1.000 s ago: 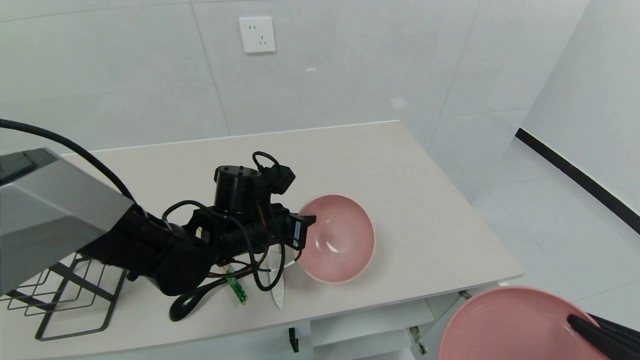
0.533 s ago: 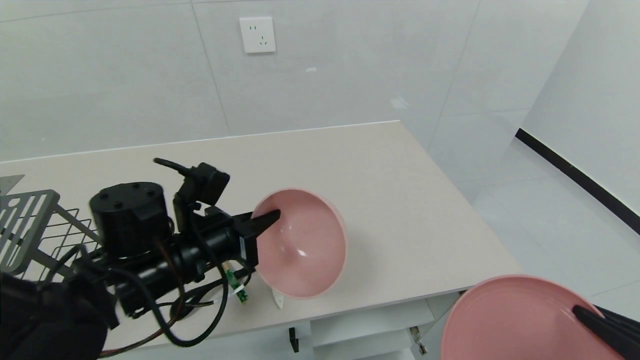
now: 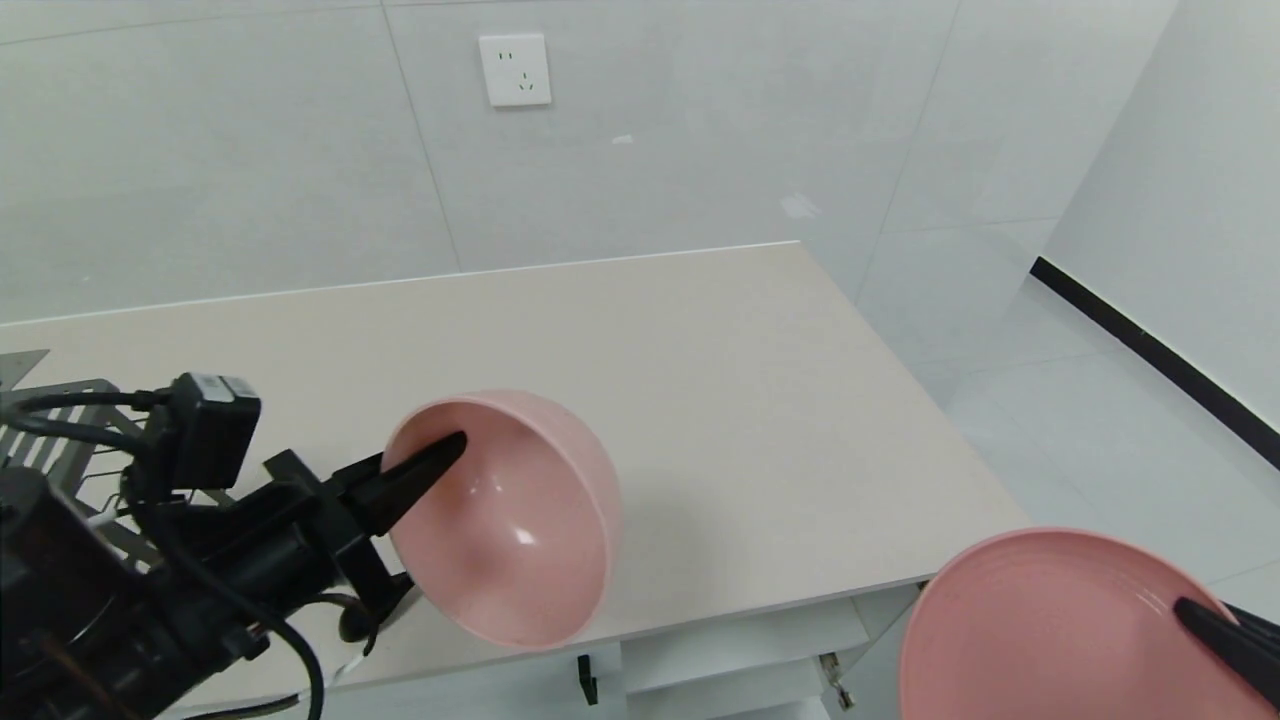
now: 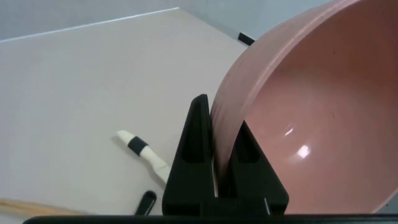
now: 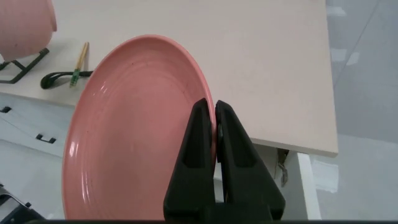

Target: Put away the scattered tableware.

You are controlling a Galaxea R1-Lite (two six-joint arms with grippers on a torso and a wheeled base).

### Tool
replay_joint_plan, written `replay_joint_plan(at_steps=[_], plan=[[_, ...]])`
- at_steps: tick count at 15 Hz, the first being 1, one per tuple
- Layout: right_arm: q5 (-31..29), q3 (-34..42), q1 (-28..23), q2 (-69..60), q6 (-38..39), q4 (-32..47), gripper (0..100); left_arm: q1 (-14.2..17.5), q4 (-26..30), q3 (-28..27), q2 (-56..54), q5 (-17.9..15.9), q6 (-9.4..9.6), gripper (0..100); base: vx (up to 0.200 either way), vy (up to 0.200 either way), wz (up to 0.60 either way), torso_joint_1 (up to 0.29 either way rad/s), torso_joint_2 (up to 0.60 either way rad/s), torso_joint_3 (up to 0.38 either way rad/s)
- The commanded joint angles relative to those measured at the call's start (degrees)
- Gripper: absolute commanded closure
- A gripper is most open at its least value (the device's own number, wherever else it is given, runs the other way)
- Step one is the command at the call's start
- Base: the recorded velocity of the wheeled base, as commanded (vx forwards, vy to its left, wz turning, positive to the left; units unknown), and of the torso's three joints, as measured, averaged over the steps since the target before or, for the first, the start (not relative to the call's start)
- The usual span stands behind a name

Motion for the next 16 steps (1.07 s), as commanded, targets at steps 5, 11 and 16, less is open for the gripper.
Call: replay_joint_plan(at_steps=[5,11,16], plan=[[0.03,-0.53,2.79,-2.20,4.17,-0.58,100,8.61,10.84,5.77,-17.13,-0.12,-0.09,100,0.000,0.000,0.00,0.000,0.00,0.000],[0.38,-0.09,11.31,-0.89,4.52,0.56,100,7.73,18.92,5.95,-17.22,-0.12,-0.26,100,0.000,0.000,0.00,0.000,0.00,0.000],[0.73,-1.41,16.06,-2.82,15.33,0.83,100,6.76,29.73,5.95,-23.19,-8.65,-14.77,100,0.000,0.000,0.00,0.000,0.00,0.000]])
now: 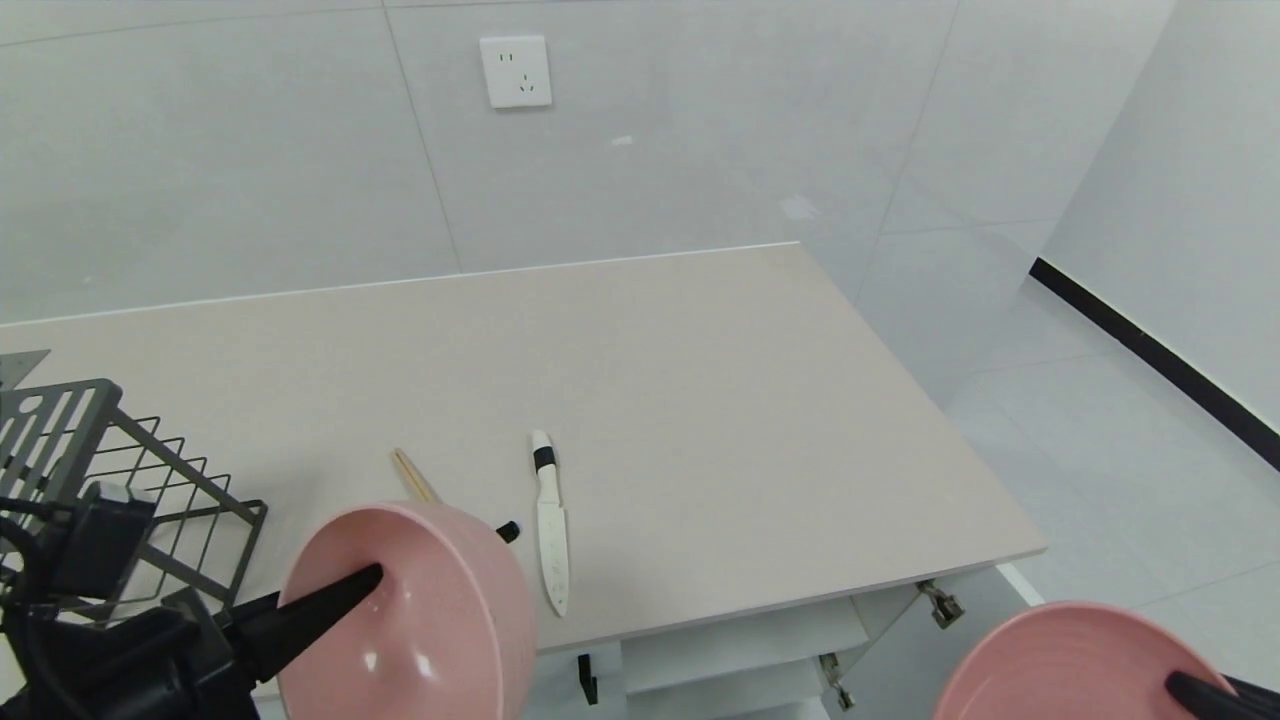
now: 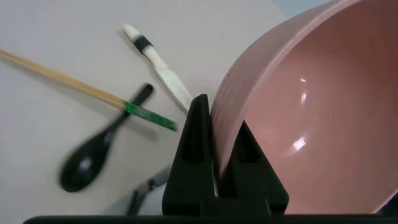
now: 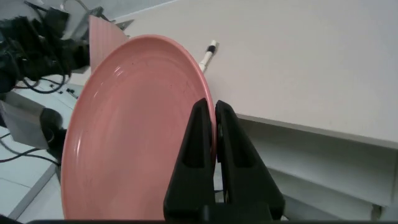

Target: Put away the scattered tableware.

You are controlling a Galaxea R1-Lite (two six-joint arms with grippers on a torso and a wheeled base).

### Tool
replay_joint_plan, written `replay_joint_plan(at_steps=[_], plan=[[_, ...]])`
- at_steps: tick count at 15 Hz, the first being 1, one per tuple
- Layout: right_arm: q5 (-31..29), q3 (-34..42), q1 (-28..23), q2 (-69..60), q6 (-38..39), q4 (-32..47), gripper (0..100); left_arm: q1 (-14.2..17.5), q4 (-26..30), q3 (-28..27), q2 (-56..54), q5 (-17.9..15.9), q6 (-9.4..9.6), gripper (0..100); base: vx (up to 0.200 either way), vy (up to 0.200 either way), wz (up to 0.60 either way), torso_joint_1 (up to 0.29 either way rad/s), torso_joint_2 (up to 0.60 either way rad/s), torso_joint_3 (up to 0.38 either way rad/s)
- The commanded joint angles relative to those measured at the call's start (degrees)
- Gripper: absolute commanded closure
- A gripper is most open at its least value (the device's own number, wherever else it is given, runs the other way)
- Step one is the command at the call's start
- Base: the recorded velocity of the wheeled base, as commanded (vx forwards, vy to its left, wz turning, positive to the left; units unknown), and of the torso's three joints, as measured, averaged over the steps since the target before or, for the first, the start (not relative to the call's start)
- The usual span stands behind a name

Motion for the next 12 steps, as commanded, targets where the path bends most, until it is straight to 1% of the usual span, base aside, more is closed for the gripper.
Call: replay_joint_plan(at_steps=[1,2,3,4,5,6,8,9,10,11,12], plan=[[-0.15,-0.20,0.21,-0.54,-0.32,0.06,100,0.16,5.17,0.00,-9.34,-2.58,-3.22,100,0.000,0.000,0.00,0.000,0.00,0.000],[-0.50,-0.11,0.04,-0.54,-0.32,0.32,100,0.42,7.89,0.00,-12.95,-2.49,-3.04,100,0.000,0.000,0.00,0.000,0.00,0.000],[-0.85,0.42,-0.84,-0.54,-0.41,0.68,100,1.22,13.69,-0.09,-20.77,-2.40,-2.87,100,0.000,0.000,0.00,0.000,0.00,0.000],[-0.85,0.59,-1.55,-0.54,-0.41,0.68,100,1.48,16.07,-0.09,-23.84,-2.31,-2.78,100,0.000,0.000,0.00,0.000,0.00,0.000],[-0.85,0.86,-3.48,-1.42,-1.02,0.68,100,2.71,22.31,-0.18,-30.79,-1.87,-2.78,100,0.000,0.000,0.00,0.000,0.00,0.000],[-0.85,0.68,-5.24,-2.83,-1.90,0.68,100,3.94,27.32,-0.26,-36.32,-1.79,-2.78,100,0.000,0.000,0.00,0.000,0.00,0.000],[-0.68,0.24,-8.93,-6.43,-3.66,0.68,100,6.75,35.32,-0.53,-45.82,-1.79,-2.52,100,0.000,0.000,0.00,0.000,0.00,0.000],[-0.59,0.24,-10.33,-8.63,-4.89,0.68,100,7.54,38.83,-1.23,-49.16,-1.79,-1.37,100,0.000,0.000,0.00,0.000,0.00,0.000],[-0.59,0.24,-10.77,-9.42,-5.85,0.68,100,7.98,40.50,-2.11,-50.47,-1.70,-0.76,100,0.000,0.000,0.00,0.000,0.00,0.000],[-0.50,0.24,-10.86,-11.18,-7.96,0.85,100,9.74,42.96,-3.08,-52.67,-0.82,0.12,100,0.000,0.000,0.00,0.000,0.00,0.000],[-0.50,0.24,-11.13,-13.20,-9.28,1.99,100,11.59,43.75,-2.55,-54.43,0.41,2.49,100,0.000,0.000,0.00,0.000,0.00,0.000]])
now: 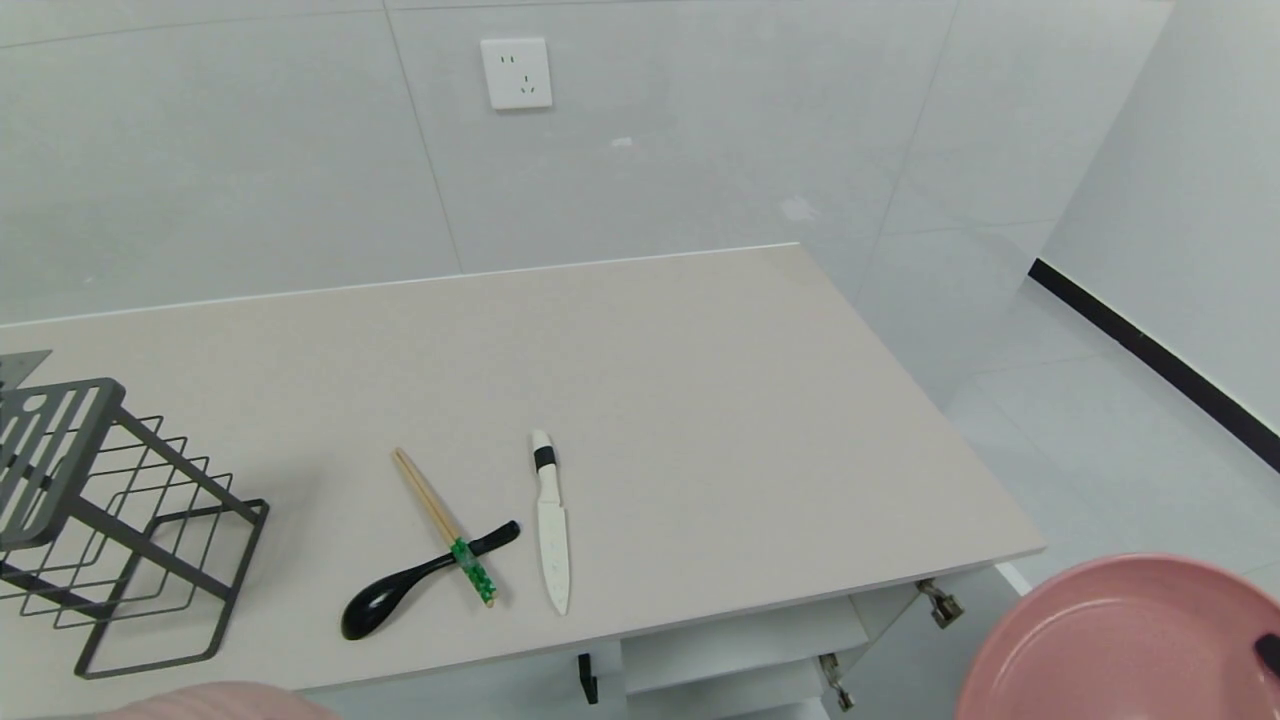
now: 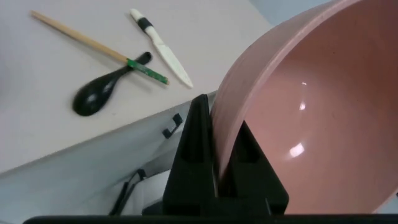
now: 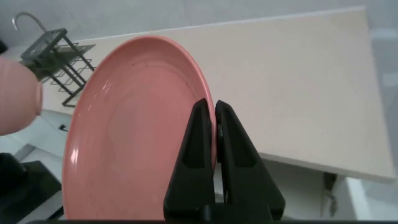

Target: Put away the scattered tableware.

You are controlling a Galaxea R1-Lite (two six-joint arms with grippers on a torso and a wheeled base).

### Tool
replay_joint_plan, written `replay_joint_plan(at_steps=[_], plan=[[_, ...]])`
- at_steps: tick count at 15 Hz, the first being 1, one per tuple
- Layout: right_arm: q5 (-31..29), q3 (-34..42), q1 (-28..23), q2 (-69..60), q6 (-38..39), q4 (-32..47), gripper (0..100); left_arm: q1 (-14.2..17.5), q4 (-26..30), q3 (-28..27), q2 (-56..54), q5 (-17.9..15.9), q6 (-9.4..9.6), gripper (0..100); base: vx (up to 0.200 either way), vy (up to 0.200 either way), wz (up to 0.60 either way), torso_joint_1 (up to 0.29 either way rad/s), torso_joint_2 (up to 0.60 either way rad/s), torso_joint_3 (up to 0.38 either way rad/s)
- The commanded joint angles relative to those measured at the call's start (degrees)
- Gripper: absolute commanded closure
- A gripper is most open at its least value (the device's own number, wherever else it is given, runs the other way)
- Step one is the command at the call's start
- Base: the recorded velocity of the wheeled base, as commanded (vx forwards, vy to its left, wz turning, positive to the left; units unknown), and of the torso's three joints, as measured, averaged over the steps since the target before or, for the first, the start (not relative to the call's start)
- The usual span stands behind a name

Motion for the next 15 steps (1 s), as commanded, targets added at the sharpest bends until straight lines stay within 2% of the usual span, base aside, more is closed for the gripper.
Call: replay_joint_plan(at_steps=[1,4,6,7,8,9,10,12,13,15], plan=[[0.03,-0.03,-1.97,-6.63,-1.99,3.16,100,4.27,2.05,0.14,-9.54,1.26,3.62,100,0.000,0.000,0.00,0.000,0.00,0.000],[0.39,-0.03,-9.79,-16.47,-5.77,10.90,100,9.02,6.18,1.73,-15.25,1.26,5.20,100,0.000,0.000,0.00,0.000,0.00,0.000],[0.56,0.24,-10.15,-23.24,-5.94,13.89,100,11.39,8.90,1.64,-18.15,1.26,9.33,100,0.000,0.000,0.00,0.000,0.00,0.000],[0.30,0.77,-10.15,-25.08,-5.94,15.20,100,11.74,9.96,1.55,-19.30,1.44,10.73,100,0.000,0.000,0.00,0.000,0.00,0.000],[0.30,0.85,-9.27,-30.62,-6.21,24.78,100,11.74,10.49,1.46,-19.56,3.64,13.81,100,0.000,0.000,0.00,0.000,0.00,0.000],[0.12,0.85,-9.18,-30.71,-6.30,27.86,100,11.74,10.49,1.55,-19.56,7.59,14.69,100,0.000,0.000,0.00,0.000,0.00,0.000],[0.03,0.85,-9.18,-30.71,-6.74,28.65,100,11.66,10.49,1.55,-19.65,10.67,15.39,100,0.000,0.000,0.00,0.000,0.00,0.000],[-1.02,0.85,-9.18,-30.62,-8.32,29.27,100,11.57,12.42,1.90,-19.74,17.26,19.35,100,0.000,0.000,0.00,0.000,0.00,0.000],[-5.94,0.85,-9.18,-30.71,-8.93,30.06,100,11.57,12.77,1.90,-19.74,17.87,18.21,100,0.000,0.000,0.00,0.000,0.00,0.000],[-10.78,0.85,-9.18,-30.62,-10.25,31.38,100,11.57,12.86,1.90,-19.74,17.70,17.77,100,0.000,0.000,0.00,0.000,0.00,0.000]])
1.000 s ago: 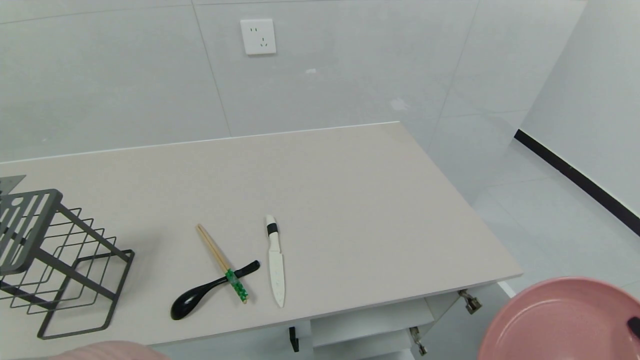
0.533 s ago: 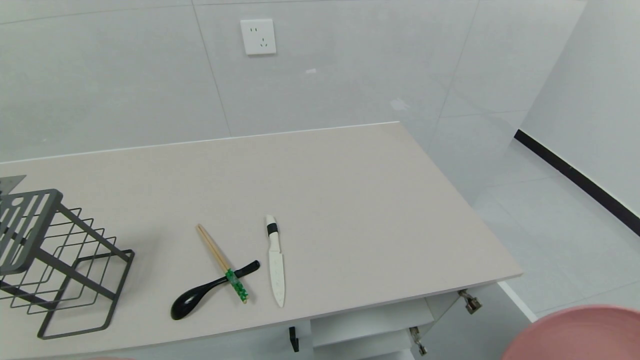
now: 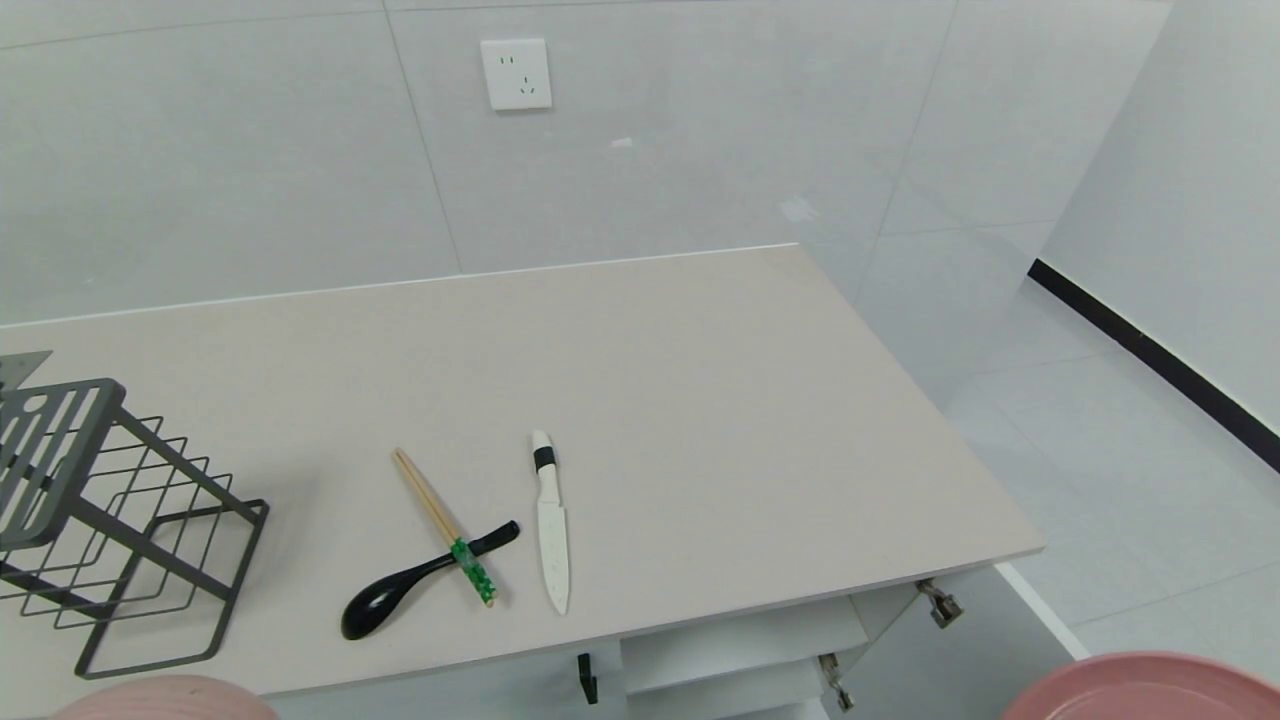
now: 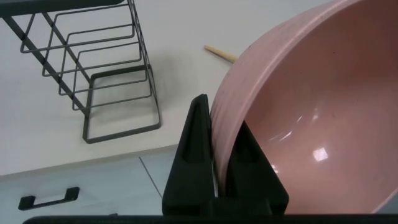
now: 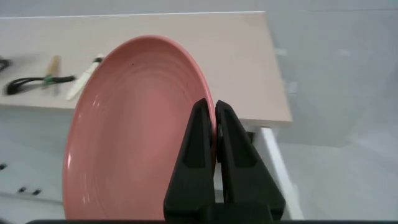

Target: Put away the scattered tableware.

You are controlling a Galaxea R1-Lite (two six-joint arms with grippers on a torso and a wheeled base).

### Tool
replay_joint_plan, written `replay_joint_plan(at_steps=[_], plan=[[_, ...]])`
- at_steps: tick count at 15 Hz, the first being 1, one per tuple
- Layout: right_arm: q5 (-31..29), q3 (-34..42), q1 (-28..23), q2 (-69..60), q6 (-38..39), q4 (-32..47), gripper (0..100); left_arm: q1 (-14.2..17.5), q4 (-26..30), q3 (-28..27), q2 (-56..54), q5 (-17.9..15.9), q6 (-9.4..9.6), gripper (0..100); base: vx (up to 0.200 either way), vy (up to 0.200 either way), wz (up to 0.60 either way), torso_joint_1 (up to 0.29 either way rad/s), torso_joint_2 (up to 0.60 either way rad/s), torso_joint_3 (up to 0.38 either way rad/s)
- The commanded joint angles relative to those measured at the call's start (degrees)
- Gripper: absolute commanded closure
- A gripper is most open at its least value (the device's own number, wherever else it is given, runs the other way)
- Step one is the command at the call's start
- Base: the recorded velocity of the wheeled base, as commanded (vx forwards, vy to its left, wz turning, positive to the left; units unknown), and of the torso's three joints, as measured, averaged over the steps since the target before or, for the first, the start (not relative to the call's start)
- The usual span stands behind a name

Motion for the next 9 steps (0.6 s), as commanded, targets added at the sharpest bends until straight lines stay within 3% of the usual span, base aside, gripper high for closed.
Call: replay_joint_plan(at_steps=[1,3,5,7,9], plan=[[-0.54,0.05,0.00,-0.49,-1.81,0.29,100,0.00,-0.01,0.10,0.10,-0.02,-0.16,100,0.000,0.000,0.00,0.000,0.00,0.000],[-0.71,0.05,0.00,-0.49,-4.80,0.38,100,0.00,-0.01,0.10,0.10,0.07,-0.24,100,0.000,0.000,0.00,0.000,0.00,0.000],[-5.72,0.05,-0.09,-0.49,-5.15,0.47,100,0.00,-0.01,0.10,0.10,-0.02,-0.24,100,0.000,0.000,0.00,0.000,0.00,0.000],[-15.74,0.05,-0.18,-0.49,-2.42,3.19,100,0.00,-0.01,0.10,0.10,0.16,-0.24,100,0.000,0.000,0.00,0.000,0.00,0.000],[-16.01,0.05,-0.18,-0.49,-1.90,3.19,100,0.00,-0.01,0.10,0.10,0.25,-0.33,100,0.000,0.000,0.00,0.000,0.00,0.000]])
